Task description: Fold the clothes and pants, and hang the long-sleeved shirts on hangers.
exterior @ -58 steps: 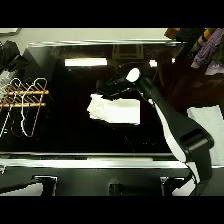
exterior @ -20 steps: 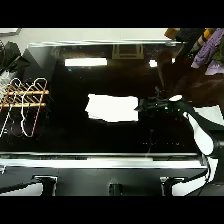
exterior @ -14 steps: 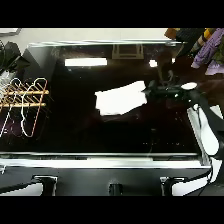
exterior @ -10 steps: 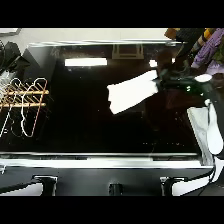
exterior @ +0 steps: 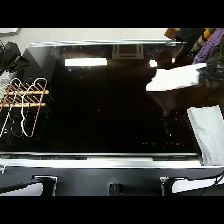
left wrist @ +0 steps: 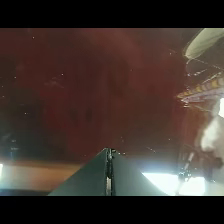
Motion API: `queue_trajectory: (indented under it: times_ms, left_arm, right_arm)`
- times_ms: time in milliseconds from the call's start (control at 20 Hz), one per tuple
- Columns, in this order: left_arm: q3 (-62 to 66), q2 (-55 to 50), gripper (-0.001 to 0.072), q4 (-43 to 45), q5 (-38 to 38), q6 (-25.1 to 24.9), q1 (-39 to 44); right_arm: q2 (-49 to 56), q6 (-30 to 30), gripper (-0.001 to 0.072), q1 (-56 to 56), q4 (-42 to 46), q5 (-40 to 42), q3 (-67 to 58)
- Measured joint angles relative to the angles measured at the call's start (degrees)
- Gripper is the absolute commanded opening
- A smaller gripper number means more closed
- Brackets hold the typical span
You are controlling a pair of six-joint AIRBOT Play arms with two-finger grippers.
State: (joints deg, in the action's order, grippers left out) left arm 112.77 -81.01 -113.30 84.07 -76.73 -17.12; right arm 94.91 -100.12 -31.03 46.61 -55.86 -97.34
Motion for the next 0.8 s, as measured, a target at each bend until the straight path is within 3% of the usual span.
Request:
queue_trajectory:
  times_ms: [200,350,600,800]
  left_arm:
    - [0.0,0.0,0.0018,0.0,0.0,0.0,0.0]
    - [0.0,0.0,0.0019,0.0,0.0,0.0,0.0]
    - [0.0,0.0,0.0018,0.0,0.6,0.0,0.0]
    - [0.0,0.0,0.0019,0.0,1.5,0.0,0.0]
  right_arm:
    - [-4.8,-15.4,0.0030,-3.5,19.6,-2.1,-0.4]
    - [-7.6,-23.4,0.0030,-4.4,29.9,-5.4,-0.5]
    - [-10.0,-30.8,0.0030,-4.7,38.7,-14.4,-0.5]
    - [-11.8,-32.6,0.0030,-4.8,44.6,-21.4,-0.5]
